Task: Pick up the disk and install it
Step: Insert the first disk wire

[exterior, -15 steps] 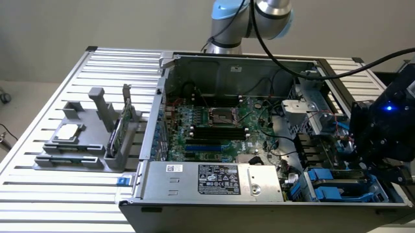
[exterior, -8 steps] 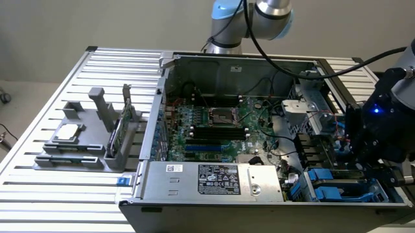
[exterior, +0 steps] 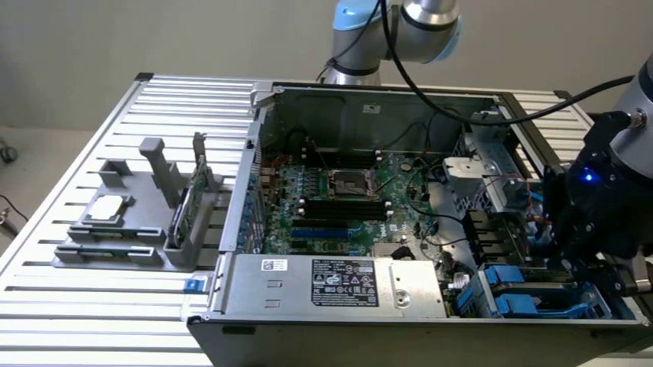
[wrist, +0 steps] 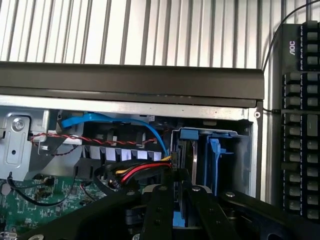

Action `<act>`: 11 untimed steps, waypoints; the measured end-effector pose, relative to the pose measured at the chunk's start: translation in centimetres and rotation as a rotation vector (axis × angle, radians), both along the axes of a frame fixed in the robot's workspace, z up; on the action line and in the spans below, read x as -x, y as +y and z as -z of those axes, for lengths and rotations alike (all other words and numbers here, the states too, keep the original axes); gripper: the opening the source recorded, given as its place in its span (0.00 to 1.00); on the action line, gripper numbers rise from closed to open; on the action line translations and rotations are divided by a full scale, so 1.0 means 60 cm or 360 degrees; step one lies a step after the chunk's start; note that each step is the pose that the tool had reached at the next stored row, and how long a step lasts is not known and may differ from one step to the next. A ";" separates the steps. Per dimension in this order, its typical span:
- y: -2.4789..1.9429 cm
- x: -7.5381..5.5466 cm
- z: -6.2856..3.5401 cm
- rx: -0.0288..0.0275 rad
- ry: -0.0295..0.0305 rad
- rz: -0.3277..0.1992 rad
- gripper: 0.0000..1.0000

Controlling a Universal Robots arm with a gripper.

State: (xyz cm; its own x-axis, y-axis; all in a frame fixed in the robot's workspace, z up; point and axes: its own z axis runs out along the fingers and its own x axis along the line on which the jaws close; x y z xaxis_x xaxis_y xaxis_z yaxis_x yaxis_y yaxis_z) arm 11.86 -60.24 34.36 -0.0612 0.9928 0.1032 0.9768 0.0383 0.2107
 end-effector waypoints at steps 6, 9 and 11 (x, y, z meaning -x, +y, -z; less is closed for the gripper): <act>-0.0014 0.000 0.003 0.00042 -0.00089 0.0008 0.17; -0.0016 0.000 0.004 0.00041 -0.00167 0.0010 0.17; -0.0026 0.000 0.006 0.00042 -0.00185 0.0014 0.17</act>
